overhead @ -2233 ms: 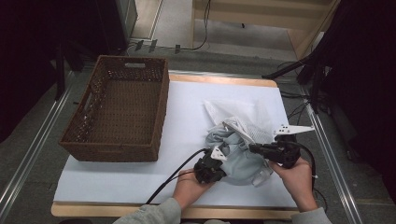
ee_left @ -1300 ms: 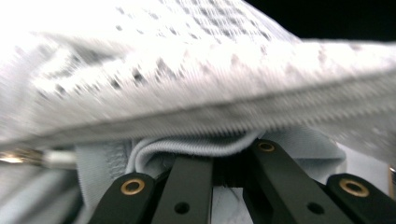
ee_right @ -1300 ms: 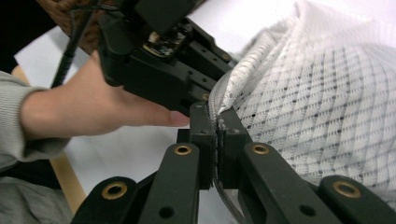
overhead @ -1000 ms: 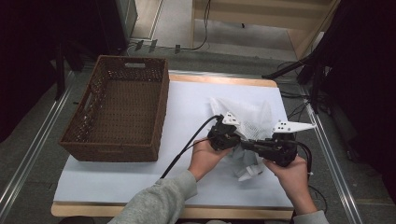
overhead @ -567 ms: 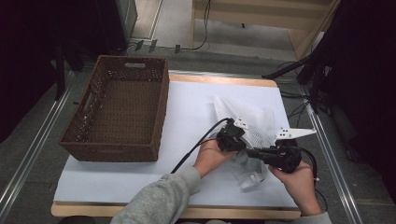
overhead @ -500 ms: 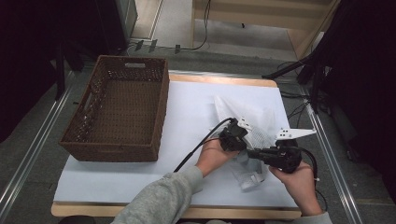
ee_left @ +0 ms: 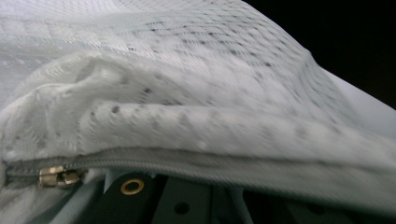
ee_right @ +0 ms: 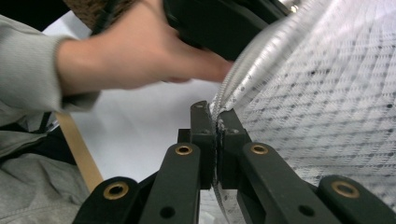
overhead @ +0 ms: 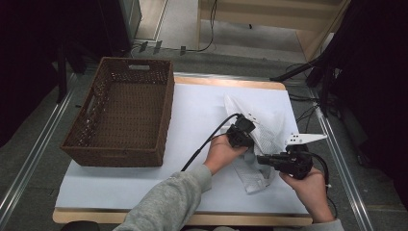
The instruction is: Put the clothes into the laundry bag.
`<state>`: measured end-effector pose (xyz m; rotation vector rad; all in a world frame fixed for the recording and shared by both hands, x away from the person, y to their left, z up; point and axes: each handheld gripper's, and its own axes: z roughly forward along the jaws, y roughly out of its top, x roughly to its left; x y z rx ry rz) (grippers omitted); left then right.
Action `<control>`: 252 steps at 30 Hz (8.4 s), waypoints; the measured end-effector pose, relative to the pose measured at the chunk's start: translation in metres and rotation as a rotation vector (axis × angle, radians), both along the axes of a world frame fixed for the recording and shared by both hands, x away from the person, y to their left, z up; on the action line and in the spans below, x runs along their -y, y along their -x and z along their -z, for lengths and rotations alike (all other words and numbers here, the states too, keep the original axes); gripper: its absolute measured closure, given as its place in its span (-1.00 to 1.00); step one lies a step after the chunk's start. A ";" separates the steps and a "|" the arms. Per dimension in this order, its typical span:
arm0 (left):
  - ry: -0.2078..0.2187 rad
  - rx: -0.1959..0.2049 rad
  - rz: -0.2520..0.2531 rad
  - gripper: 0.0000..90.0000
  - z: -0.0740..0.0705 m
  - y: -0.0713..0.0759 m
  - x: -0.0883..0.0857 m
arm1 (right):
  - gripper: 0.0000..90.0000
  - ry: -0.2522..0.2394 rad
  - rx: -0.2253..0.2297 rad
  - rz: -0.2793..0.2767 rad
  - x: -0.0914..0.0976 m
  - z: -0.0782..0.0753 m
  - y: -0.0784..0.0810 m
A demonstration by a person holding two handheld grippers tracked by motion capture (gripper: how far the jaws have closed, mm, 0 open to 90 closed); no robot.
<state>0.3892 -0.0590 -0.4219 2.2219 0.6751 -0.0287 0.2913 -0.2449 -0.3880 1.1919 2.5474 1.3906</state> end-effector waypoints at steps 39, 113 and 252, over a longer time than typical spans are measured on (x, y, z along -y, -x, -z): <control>-0.029 0.000 -0.194 0.96 -0.018 -0.007 -0.122 | 0.96 0.032 -0.009 0.026 -0.006 0.005 -0.006; 0.004 -0.171 -0.273 0.97 0.023 0.116 -0.188 | 0.96 0.001 0.086 -0.015 -0.055 -0.013 -0.024; -0.020 0.007 -0.079 1.00 0.033 0.037 -0.037 | 0.96 0.070 -0.029 0.027 -0.030 0.010 -0.027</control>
